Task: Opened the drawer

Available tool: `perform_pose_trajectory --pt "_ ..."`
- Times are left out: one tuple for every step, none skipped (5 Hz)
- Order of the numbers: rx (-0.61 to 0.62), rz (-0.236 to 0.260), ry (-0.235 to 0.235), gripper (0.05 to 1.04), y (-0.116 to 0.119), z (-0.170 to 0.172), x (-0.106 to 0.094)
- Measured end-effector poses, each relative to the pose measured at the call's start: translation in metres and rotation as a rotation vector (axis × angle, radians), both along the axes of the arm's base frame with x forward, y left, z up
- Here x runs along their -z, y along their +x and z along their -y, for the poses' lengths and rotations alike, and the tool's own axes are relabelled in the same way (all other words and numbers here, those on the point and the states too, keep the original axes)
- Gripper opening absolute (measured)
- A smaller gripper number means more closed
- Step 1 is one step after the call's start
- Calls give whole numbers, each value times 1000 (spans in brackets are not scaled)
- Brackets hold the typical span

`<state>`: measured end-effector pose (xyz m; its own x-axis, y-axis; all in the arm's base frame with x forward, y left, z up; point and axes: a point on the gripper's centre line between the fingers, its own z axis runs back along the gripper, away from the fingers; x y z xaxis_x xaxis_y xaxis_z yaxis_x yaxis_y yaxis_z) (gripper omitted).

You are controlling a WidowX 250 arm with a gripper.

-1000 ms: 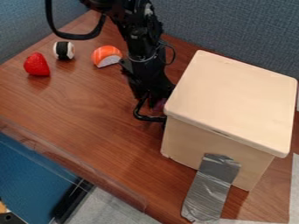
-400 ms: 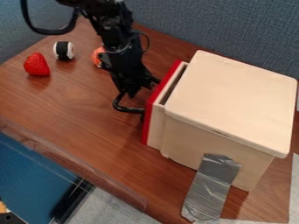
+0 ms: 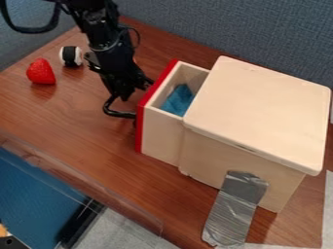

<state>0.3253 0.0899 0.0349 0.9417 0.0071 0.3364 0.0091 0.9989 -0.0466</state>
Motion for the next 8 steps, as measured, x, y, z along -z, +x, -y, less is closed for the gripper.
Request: perform_pose_trajectory --pt "-21 -3 -8 158 -1 -13 -4" --pt "-47 0 -6 152 -3 -28 -8" --pt "-36 9 0 194 -1 -35 -14" --pt "-12 -6 8 443 1 -37 -19" --pt "13 -29 -32 753 -3 -30 -21" --pt "70 22 -26 988 -3 -26 -56" --pt "149 56 -22 1003 -18 -34 -95" --pt "243 82 -3 999 -37 -44 -127"
